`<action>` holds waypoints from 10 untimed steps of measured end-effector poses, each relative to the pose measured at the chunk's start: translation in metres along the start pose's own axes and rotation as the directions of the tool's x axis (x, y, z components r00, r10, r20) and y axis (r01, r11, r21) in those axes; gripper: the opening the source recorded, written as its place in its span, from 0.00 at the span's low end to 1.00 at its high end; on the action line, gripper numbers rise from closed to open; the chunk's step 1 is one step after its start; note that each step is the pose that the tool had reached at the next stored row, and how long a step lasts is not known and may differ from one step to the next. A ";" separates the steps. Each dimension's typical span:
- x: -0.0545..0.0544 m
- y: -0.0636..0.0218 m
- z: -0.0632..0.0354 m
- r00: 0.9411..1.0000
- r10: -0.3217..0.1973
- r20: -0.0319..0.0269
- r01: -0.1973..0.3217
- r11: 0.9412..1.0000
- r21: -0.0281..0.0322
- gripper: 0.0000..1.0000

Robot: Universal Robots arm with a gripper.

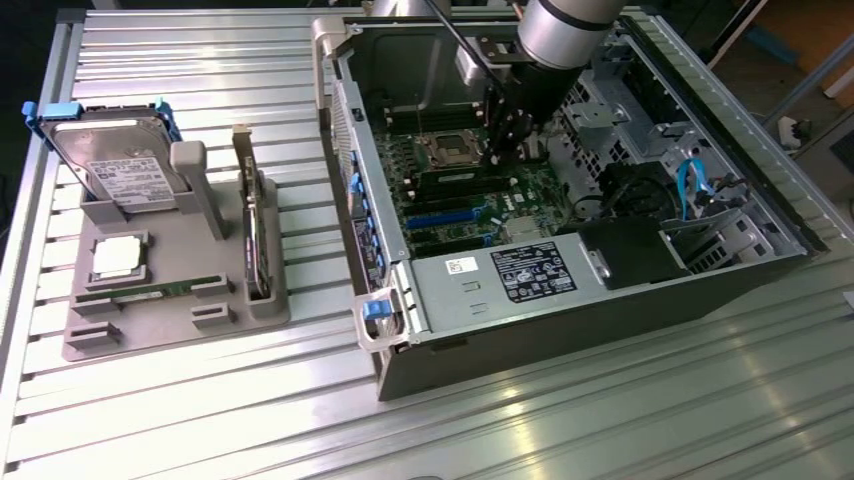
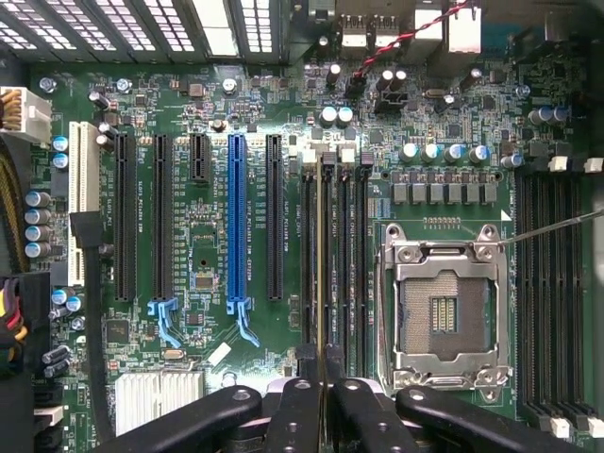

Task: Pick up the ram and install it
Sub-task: 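Insert the ram into the slot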

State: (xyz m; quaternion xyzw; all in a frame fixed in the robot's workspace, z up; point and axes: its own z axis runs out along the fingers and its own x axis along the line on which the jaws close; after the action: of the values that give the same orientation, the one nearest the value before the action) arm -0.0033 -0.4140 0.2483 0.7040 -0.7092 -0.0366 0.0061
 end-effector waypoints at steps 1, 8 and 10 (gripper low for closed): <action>0.000 0.0000 0.0000 1.000 0.000 0.000 0.000 1.000 0.000 0.12; 0.000 0.0000 0.0000 1.000 -0.001 0.016 0.001 1.000 0.000 0.12; 0.000 0.0000 -0.0001 1.000 -0.001 0.014 0.001 1.000 0.000 0.12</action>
State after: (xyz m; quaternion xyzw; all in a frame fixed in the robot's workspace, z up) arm -0.0033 -0.4144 0.2484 0.7040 -0.7089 -0.0417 0.0010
